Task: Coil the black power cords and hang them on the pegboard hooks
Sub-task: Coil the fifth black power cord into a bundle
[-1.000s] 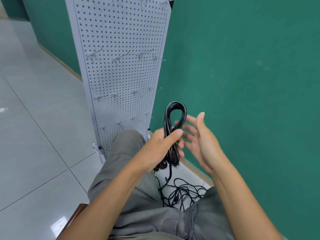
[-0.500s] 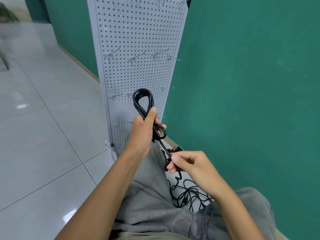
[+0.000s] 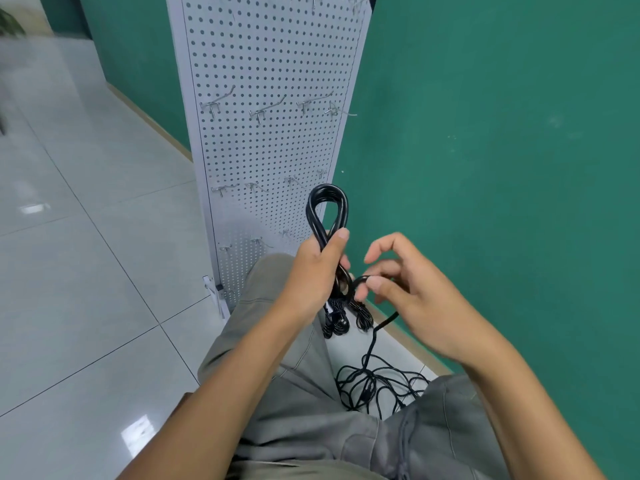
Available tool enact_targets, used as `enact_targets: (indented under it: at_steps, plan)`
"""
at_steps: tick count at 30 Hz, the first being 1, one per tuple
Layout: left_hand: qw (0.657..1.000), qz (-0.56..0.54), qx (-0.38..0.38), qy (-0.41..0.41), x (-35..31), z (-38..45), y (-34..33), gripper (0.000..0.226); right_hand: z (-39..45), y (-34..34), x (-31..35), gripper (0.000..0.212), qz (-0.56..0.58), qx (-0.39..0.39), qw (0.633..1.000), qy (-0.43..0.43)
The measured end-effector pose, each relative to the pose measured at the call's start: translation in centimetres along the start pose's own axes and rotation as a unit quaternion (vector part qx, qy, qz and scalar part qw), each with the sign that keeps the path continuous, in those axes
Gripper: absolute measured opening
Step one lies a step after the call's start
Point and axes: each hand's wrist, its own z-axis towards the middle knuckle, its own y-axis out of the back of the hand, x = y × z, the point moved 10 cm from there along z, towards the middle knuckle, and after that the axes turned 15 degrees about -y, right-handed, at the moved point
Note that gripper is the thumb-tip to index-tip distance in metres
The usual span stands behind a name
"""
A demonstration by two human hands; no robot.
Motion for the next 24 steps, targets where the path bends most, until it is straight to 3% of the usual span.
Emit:
enact_targets:
  at_steps: [4, 11, 15, 22, 24]
  plan:
    - [0.998, -0.054, 0.037, 0.016, -0.5, -0.8, -1.9, 0.044, 0.5, 2.5, 0.8, 0.032, 0.066, -0.059, 0.996, -0.001]
    - [0.979, -0.167, 0.097, 0.062, -1.3, -2.4, -4.7, 0.041, 0.4, 5.1, 0.4, 0.069, 0.059, -0.162, 0.985, -0.025]
    - [0.965, -0.206, 0.150, 0.064, -1.7, -2.9, -5.8, 0.044, 0.9, 5.2, -1.0, 0.076, 0.134, -0.143, 0.980, -0.027]
    - [0.895, -0.394, 0.184, 0.099, -3.0, -3.9, -7.7, 0.018, 1.2, 4.0, -2.4, 0.047, 0.302, -0.066, 0.951, 0.009]
    - [0.889, -0.404, 0.191, 0.101, -3.4, -3.9, -7.8, 0.019, 1.2, 3.6, -3.0, 0.057, 0.314, -0.053, 0.948, 0.012]
